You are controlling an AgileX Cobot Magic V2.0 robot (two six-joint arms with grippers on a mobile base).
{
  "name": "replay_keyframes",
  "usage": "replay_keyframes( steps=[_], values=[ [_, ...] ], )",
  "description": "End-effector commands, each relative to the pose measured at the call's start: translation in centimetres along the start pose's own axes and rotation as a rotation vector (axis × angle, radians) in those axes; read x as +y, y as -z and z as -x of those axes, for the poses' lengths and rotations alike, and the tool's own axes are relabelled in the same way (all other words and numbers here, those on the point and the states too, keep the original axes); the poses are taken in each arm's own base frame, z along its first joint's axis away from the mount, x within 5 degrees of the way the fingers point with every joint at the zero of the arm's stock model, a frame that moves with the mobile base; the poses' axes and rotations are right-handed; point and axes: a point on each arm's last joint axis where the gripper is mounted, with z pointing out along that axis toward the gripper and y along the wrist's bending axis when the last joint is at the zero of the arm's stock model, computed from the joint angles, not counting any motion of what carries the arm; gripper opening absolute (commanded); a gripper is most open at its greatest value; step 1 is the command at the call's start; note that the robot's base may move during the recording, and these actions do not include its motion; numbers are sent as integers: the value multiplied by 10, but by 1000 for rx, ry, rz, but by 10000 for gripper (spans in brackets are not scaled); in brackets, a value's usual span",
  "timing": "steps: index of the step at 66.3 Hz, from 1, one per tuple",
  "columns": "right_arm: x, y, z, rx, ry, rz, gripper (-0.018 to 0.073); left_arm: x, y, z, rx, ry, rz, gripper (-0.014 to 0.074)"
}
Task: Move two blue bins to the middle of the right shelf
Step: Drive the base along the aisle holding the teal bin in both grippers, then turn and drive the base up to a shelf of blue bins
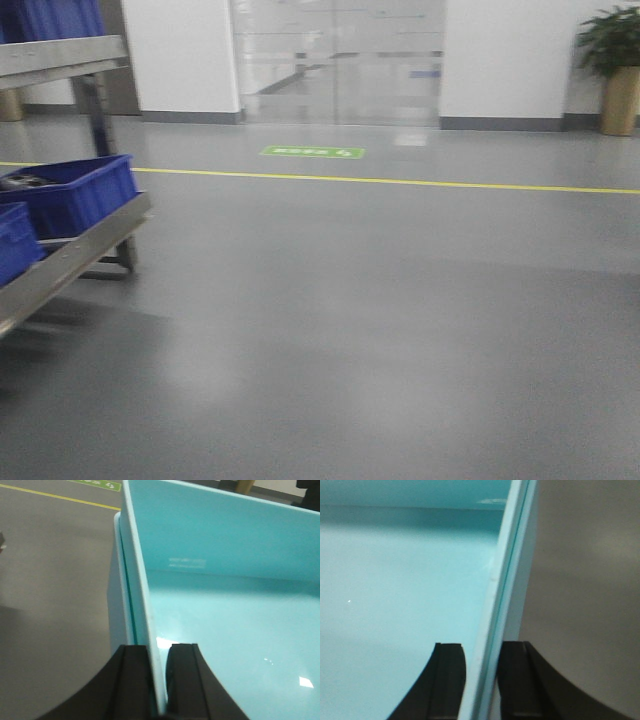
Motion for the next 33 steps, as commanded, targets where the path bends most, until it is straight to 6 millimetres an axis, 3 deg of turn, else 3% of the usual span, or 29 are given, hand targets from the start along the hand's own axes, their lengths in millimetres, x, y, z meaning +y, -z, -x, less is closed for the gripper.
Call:
replay_keyframes(
  steps=[1, 33],
  values=[
    [10, 12, 11, -113, -2, 73, -153, -7, 9, 11, -93, 12, -46, -111],
    [10, 12, 11, -113, -2, 73, -153, -7, 9, 11, -93, 12, -46, -111]
  ],
)
